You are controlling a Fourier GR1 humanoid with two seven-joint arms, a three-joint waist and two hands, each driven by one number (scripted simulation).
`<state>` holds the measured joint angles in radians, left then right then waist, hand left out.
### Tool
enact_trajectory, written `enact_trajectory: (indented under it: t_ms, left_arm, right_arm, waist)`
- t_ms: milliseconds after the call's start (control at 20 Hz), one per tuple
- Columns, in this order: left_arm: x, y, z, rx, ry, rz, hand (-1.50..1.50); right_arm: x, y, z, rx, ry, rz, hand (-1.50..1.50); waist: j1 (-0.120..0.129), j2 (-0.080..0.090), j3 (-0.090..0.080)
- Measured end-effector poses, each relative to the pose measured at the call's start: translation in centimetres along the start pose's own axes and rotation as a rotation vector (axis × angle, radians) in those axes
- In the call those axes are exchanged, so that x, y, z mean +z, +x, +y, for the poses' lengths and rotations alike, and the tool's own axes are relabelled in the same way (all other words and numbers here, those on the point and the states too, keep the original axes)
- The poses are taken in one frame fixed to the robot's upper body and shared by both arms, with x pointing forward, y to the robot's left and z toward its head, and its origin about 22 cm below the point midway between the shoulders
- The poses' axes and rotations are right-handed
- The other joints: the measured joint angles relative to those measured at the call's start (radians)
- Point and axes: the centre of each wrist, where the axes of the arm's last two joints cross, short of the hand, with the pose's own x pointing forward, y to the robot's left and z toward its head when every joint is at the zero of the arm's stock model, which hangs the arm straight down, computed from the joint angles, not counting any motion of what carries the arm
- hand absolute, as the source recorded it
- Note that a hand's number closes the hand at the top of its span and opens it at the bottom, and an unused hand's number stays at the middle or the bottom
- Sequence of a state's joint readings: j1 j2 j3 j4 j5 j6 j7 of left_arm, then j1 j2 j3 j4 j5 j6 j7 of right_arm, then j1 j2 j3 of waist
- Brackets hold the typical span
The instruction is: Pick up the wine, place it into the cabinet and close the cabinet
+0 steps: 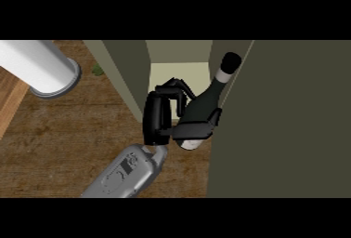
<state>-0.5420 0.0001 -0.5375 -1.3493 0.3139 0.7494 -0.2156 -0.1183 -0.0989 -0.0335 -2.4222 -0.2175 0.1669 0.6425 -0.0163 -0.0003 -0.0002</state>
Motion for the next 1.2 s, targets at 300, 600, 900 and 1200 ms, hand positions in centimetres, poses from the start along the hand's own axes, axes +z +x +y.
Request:
enact_trajectory:
  t_ms: [300,600,900,1200]
  left_arm:
    - [-0.1,-1.7,0.9,-0.072,0.009,-0.016,1.5]
    - [-0.3,-3.0,2.3,-0.101,0.036,-0.03,1.5]
    - [-2.2,-3.9,3.7,-0.091,0.072,-0.031,1.5]
    - [-3.3,-4.9,4.5,-0.089,0.076,-0.013,1.5]
  right_arm:
    - [0.3,-0.6,0.4,-0.016,0.011,-0.008,-1.5]
    - [0.5,-0.6,0.1,-0.003,0.0,0.003,-1.5]
    - [0.2,-0.3,0.5,-0.018,0.006,-0.002,-1.5]
    - [0.5,-0.5,0.3,-0.007,-0.001,0.002,-1.5]
  waist:
    - [0.005,-0.001,0.0]
    - [0.006,-0.001,0.0]
    - [0.003,0.0,0.0]
    - [0.001,0.001,0.0]
